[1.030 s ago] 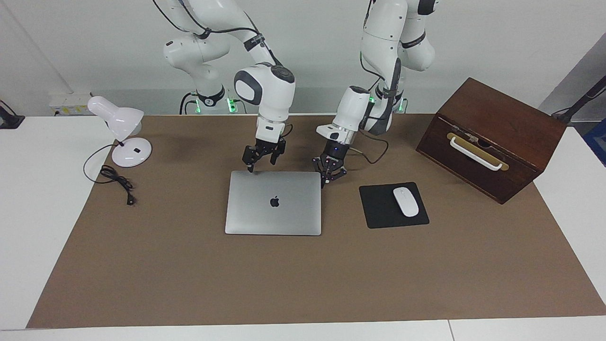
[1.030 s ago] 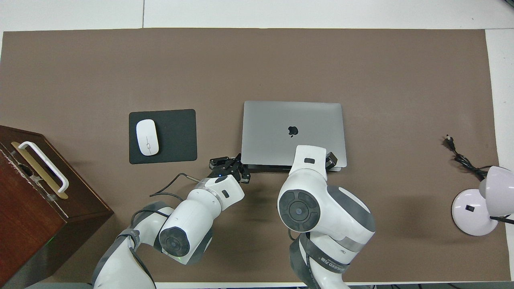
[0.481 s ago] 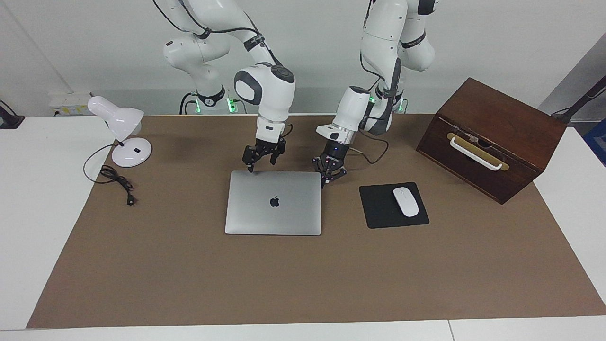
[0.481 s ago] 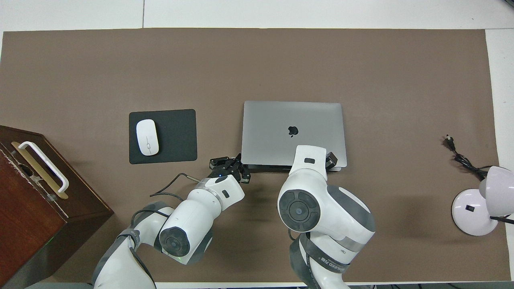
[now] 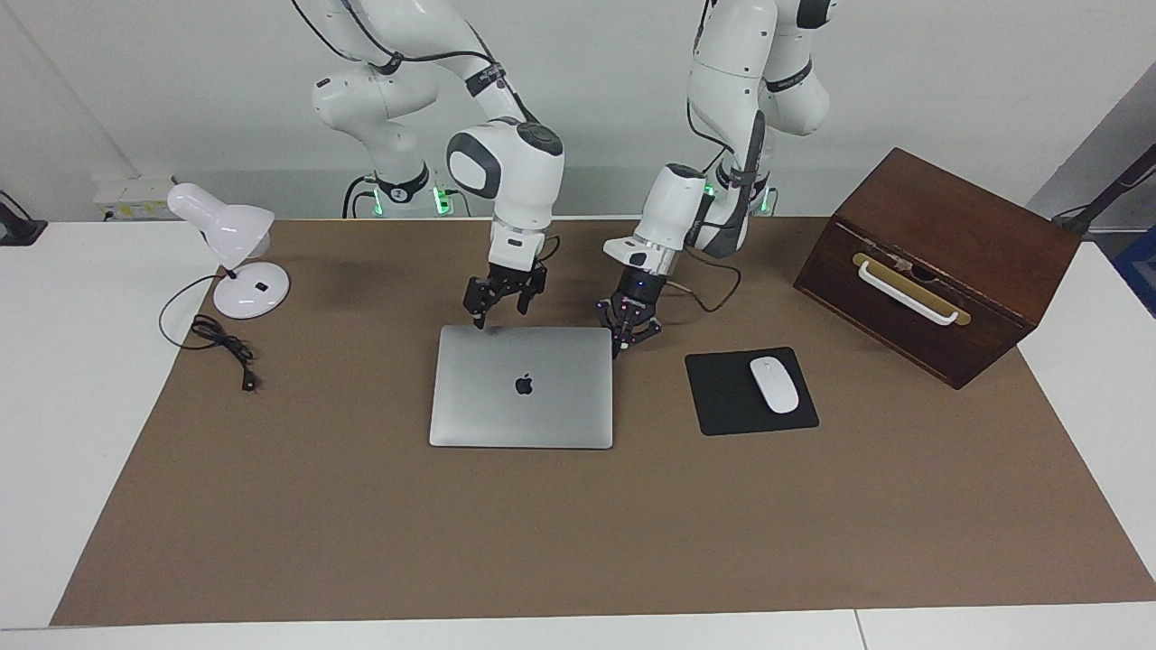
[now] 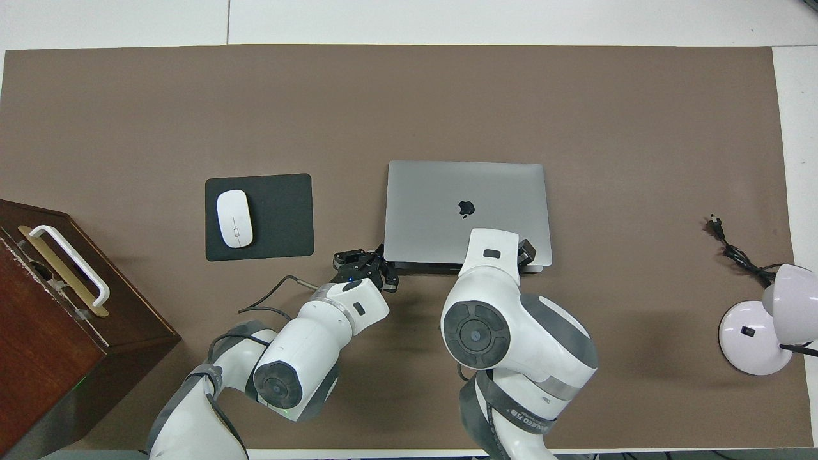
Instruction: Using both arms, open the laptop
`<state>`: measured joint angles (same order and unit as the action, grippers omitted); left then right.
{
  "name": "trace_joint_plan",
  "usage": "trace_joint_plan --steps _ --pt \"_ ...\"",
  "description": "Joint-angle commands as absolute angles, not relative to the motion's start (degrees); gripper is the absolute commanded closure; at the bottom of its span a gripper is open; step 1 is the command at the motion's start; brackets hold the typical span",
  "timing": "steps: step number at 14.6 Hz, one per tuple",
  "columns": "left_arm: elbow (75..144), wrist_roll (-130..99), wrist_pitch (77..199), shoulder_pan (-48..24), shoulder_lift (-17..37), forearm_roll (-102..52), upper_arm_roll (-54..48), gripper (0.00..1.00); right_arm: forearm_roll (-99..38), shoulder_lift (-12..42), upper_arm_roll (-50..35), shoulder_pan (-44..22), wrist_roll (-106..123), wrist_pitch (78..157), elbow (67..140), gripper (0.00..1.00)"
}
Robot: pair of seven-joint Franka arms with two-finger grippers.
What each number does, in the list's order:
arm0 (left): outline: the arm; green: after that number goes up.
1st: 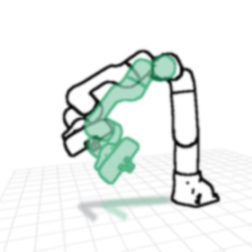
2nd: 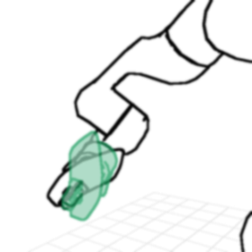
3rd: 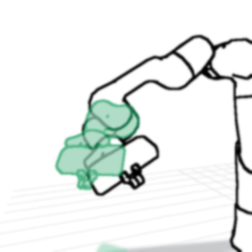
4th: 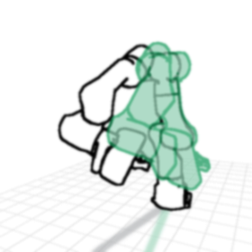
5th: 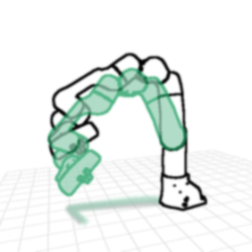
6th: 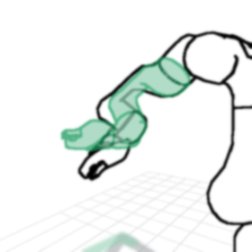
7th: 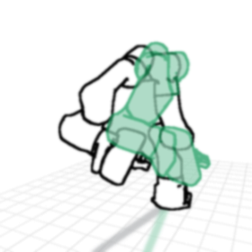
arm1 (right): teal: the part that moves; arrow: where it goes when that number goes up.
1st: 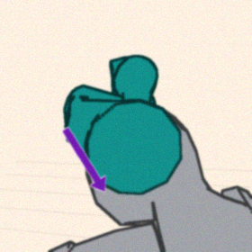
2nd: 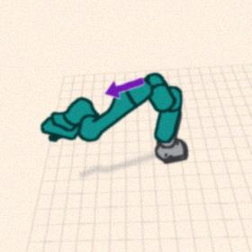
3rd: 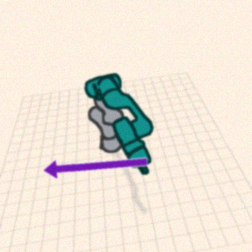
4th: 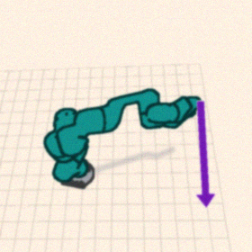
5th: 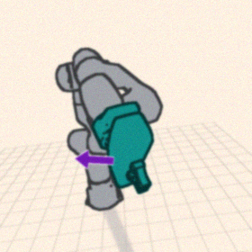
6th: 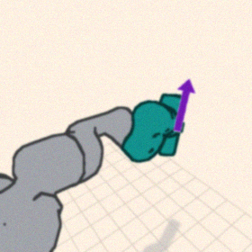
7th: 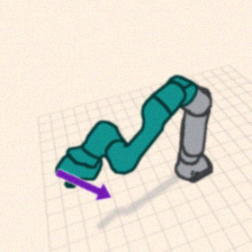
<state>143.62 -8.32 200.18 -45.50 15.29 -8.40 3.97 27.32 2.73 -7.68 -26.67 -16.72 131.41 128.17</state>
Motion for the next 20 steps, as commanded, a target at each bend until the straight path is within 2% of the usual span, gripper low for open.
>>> trace_joint_plan --steps 1,10,20 --pt "142.12 -8.26 200.83 -47.99 18.10 -9.67 3.60 1.00 28.65 3.43 -8.00 -25.93 -17.23 132.36 127.79 0.00" --pt "142.12 -8.17 200.83 -48.08 18.11 -9.67 3.60 1.00 28.39 3.60 -8.00 -26.19 -14.15 132.10 128.41 0.00" --pt "141.94 -8.17 200.83 -48.34 18.54 -9.67 3.60 1.00 28.48 6.32 -7.91 -24.52 -13.89 135.88 126.04 0.00"
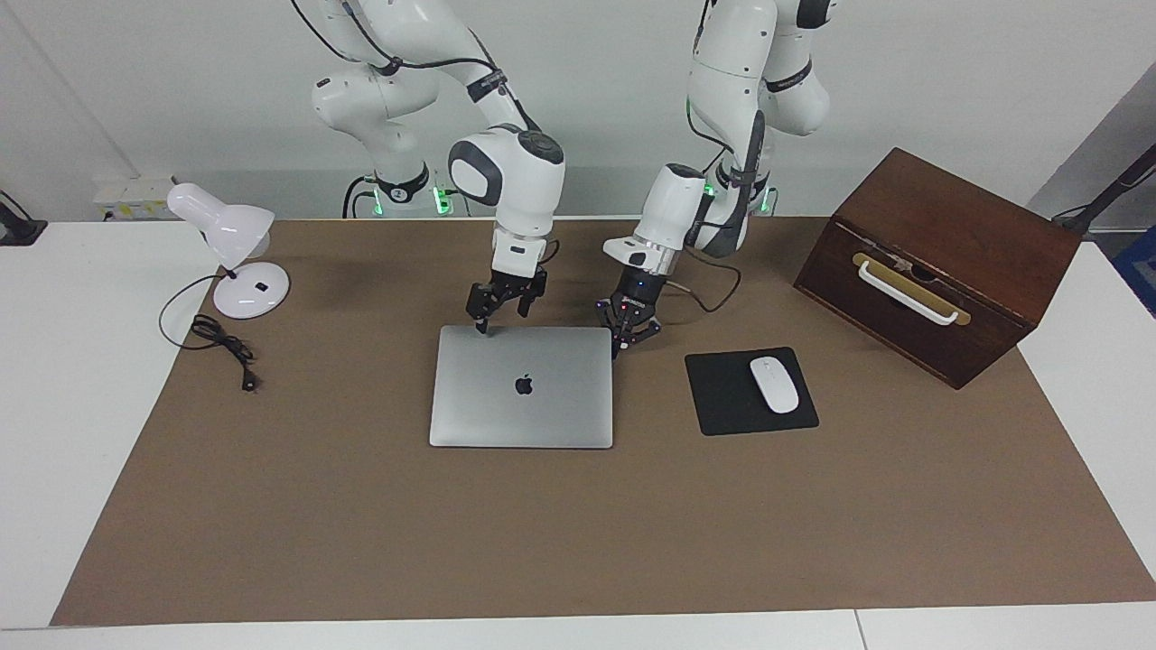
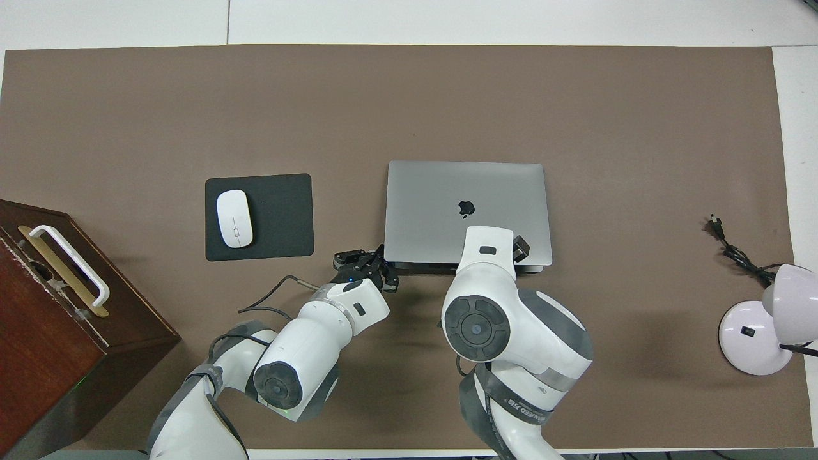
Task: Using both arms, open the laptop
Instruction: 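Slide the right gripper under the laptop lid's front edge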
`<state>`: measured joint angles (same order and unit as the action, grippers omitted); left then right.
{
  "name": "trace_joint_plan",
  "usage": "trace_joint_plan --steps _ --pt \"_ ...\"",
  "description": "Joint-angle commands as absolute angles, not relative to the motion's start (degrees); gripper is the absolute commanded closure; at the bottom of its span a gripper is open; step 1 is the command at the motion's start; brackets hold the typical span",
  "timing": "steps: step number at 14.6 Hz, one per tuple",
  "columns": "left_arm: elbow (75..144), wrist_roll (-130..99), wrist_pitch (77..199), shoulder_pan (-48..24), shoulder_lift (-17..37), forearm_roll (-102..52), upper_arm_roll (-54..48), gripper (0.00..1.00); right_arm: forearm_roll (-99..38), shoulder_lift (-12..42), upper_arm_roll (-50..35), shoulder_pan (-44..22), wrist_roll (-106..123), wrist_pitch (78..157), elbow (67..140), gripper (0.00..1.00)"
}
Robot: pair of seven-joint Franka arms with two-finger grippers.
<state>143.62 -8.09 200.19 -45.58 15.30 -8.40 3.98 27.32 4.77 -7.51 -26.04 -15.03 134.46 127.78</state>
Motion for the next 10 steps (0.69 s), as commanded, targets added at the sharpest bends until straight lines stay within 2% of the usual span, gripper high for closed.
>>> trace_joint_plan --steps 1,10 --pt "141.68 -8.17 200.83 -48.34 18.81 -9.67 3.60 1.00 28.48 6.68 -7.91 -24.35 -13.89 135.97 125.25 0.00" --pt "141.50 -8.17 200.83 -48.34 18.90 -9.67 3.60 1.00 28.83 8.61 -7.91 -23.99 -13.01 135.97 120.60 0.00"
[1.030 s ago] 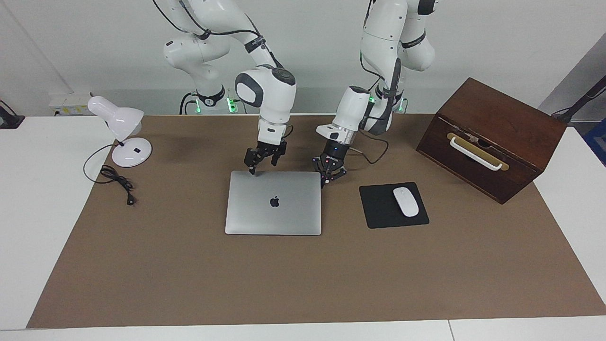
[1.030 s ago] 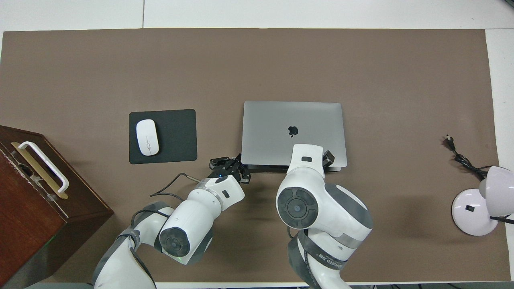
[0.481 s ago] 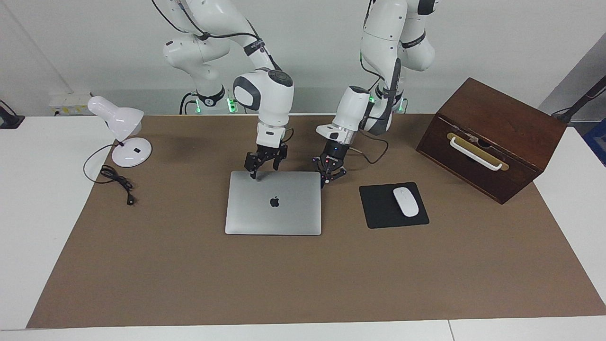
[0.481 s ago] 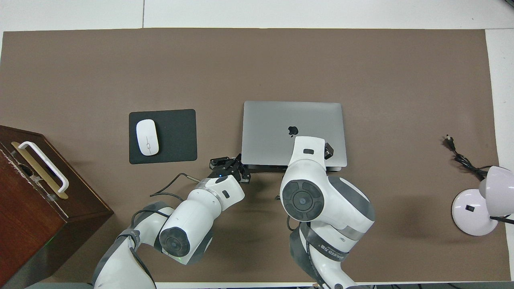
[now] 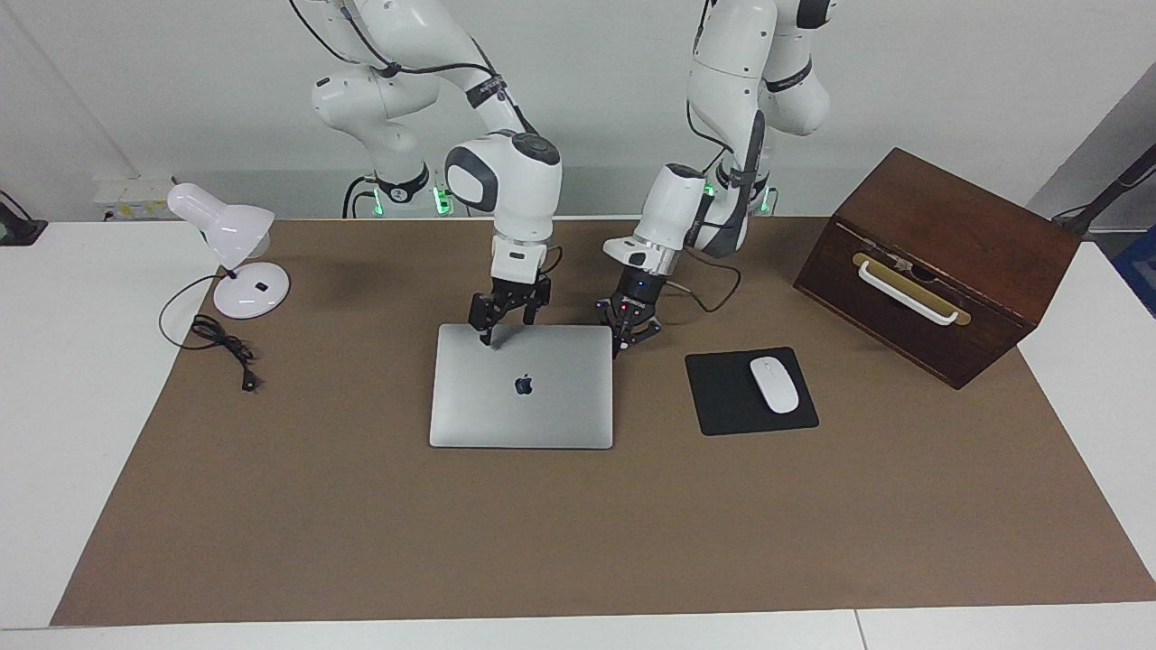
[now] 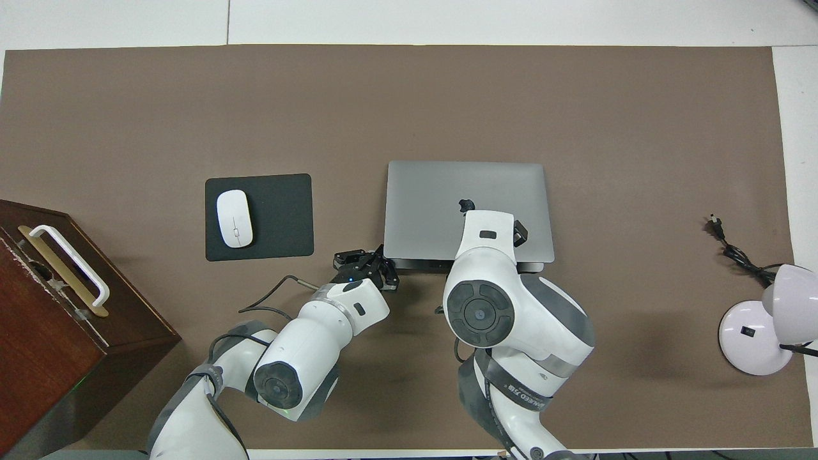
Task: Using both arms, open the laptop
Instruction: 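Slide the right gripper under the laptop lid's front edge, then lift the laptop lid upward and away with the right gripper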
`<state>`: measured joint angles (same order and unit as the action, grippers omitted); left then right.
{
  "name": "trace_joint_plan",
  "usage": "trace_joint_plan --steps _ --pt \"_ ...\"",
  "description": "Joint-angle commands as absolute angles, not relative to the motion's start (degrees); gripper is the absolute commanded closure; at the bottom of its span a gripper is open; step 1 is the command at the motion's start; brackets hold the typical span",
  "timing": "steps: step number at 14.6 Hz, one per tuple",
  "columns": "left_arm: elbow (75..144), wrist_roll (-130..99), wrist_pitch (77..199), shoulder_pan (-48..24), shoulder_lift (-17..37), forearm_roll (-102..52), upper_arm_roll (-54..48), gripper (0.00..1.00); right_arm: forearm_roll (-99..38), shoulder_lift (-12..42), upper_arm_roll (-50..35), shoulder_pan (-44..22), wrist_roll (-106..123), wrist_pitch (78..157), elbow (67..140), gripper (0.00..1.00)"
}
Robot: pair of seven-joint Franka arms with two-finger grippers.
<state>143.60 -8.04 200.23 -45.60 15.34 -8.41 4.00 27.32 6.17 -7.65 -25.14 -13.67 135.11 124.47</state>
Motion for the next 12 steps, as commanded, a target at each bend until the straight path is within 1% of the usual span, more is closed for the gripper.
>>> trace_joint_plan --steps 1,6,12 --pt "141.59 -8.17 200.83 -48.34 18.90 -9.67 3.60 1.00 28.83 9.22 -7.91 -23.99 -12.83 135.71 119.63 0.00" --pt "141.59 -8.09 200.83 -48.34 18.90 -9.67 3.60 1.00 28.83 9.40 -7.91 -21.98 -8.36 134.83 116.55 0.00" --pt "141.59 -8.09 200.83 -48.34 18.98 -9.67 3.60 1.00 28.83 10.02 -7.82 -21.53 -7.65 134.03 114.17 0.00"
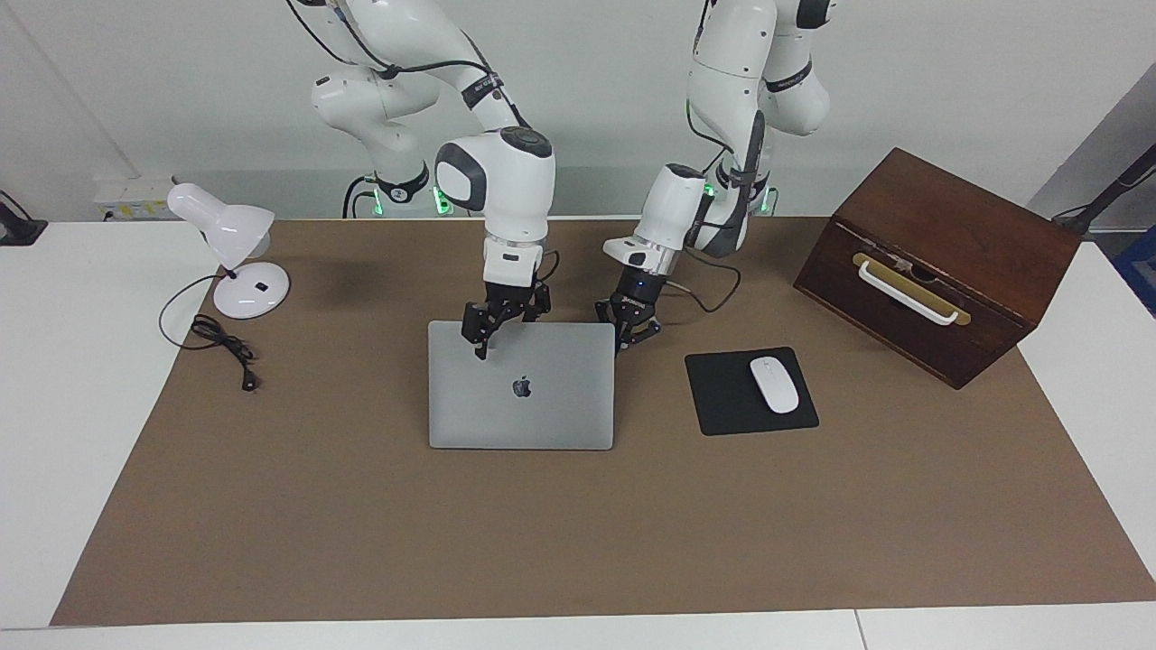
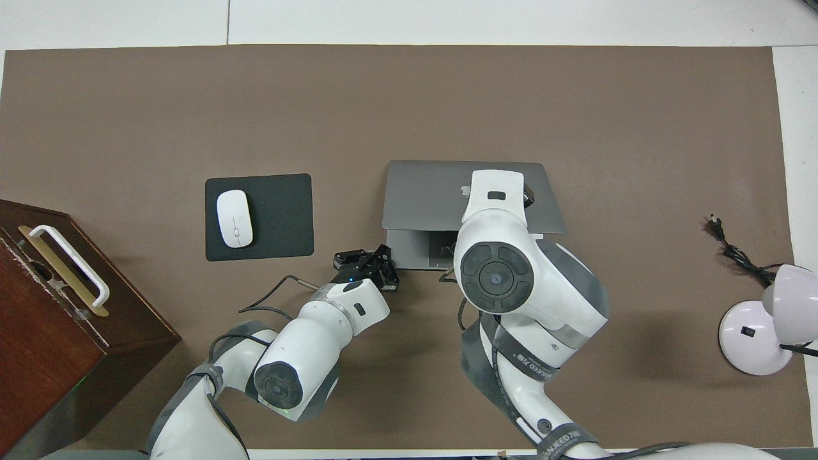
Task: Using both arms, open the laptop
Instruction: 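Lift the laptop lid upward and away with the right gripper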
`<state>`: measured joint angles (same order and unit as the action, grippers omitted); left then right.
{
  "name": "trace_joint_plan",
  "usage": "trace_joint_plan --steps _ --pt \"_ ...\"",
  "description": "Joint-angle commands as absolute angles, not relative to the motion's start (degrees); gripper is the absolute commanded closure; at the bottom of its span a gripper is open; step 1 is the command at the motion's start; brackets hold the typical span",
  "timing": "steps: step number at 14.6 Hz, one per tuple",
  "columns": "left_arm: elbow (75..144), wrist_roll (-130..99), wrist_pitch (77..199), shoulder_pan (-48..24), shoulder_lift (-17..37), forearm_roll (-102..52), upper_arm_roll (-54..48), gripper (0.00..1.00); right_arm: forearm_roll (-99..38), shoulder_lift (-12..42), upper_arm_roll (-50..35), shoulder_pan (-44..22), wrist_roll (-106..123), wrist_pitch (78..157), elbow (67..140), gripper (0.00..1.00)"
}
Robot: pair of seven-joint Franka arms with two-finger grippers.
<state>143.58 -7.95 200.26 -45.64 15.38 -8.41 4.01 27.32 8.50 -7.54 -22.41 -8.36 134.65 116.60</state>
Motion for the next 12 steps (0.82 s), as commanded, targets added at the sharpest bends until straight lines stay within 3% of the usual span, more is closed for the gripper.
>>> trace_joint_plan --steps 1,12 --pt "141.50 -8.09 200.83 -48.34 18.90 -9.67 3.60 1.00 28.92 10.45 -7.82 -21.10 -7.47 134.12 113.47 0.00" --pt "141.50 -8.09 200.83 -48.43 18.98 -9.67 3.60 1.00 28.74 15.99 -7.82 -15.56 -2.47 131.49 99.95 0.00"
